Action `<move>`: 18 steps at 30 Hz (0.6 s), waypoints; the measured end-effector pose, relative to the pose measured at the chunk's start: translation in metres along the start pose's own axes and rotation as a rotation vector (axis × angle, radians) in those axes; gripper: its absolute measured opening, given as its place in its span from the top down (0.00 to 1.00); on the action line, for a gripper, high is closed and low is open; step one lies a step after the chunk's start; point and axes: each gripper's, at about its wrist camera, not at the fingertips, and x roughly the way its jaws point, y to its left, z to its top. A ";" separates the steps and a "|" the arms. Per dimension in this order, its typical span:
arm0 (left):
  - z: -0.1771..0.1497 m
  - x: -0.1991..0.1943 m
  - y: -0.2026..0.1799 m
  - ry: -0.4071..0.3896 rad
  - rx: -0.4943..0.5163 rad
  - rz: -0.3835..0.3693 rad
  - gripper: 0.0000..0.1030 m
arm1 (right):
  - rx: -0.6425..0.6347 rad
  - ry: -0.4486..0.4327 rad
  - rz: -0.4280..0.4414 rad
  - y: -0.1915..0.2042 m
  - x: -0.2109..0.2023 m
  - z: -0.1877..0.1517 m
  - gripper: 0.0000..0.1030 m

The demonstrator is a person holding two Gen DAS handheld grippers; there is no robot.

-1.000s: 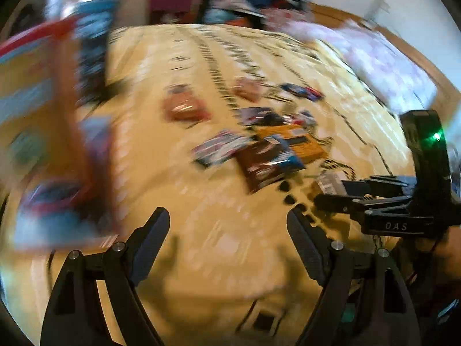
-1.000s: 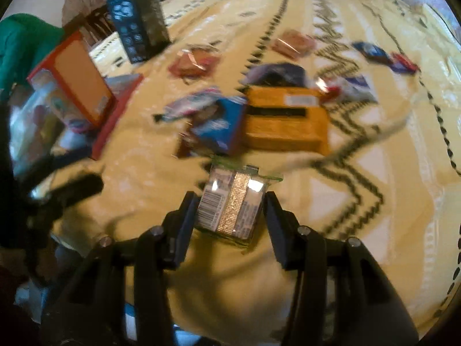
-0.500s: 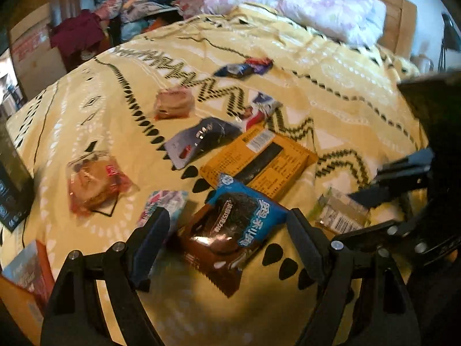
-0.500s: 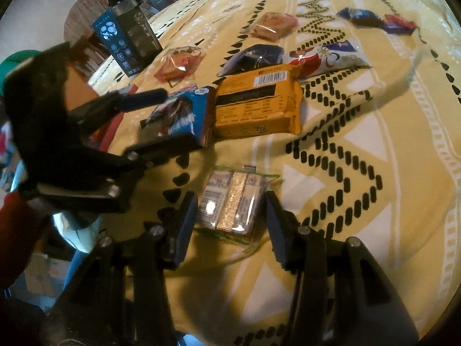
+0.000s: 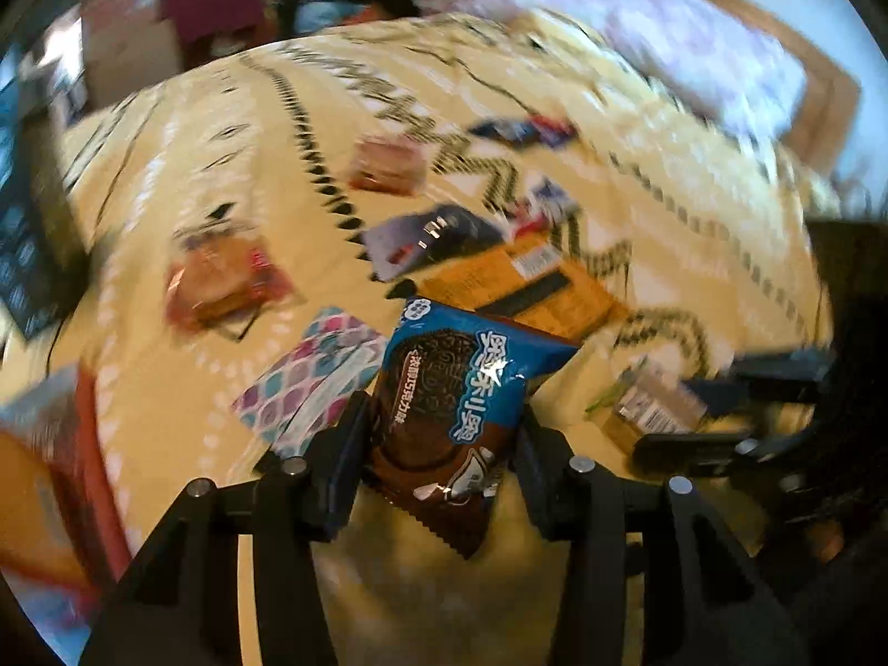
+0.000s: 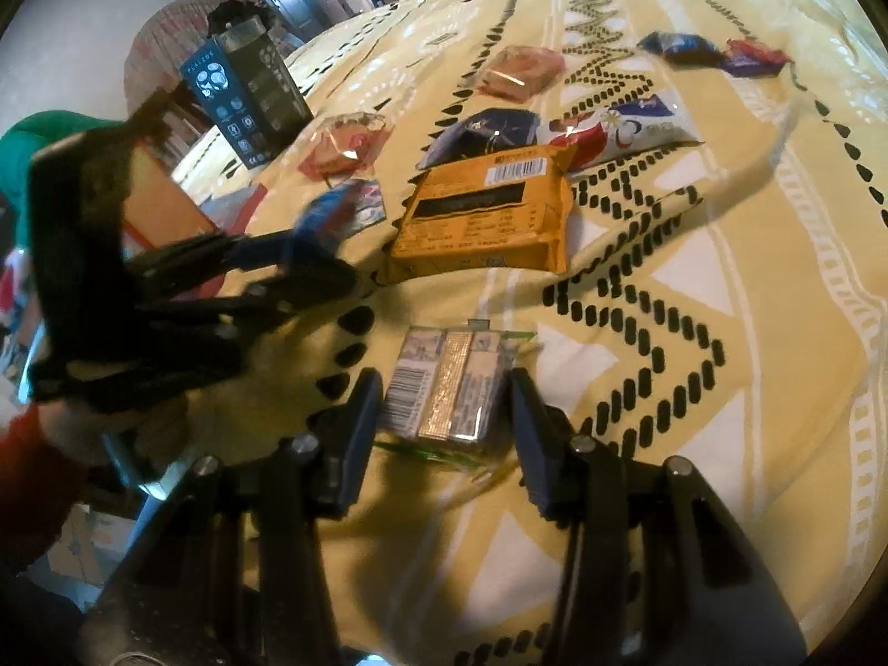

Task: Organize snacks
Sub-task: 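Carry blue packet in left tool while right tool carries silver packet to the bowl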

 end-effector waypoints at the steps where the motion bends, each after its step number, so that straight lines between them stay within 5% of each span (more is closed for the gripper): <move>1: 0.001 -0.008 0.002 -0.017 -0.029 -0.003 0.52 | -0.003 -0.005 -0.004 0.001 -0.003 0.000 0.55; 10: 0.024 -0.119 0.012 -0.257 -0.161 0.073 0.52 | -0.090 -0.120 -0.024 0.028 -0.049 0.026 0.56; 18: 0.019 -0.235 0.065 -0.446 -0.306 0.254 0.52 | -0.287 -0.299 0.041 0.121 -0.100 0.102 0.60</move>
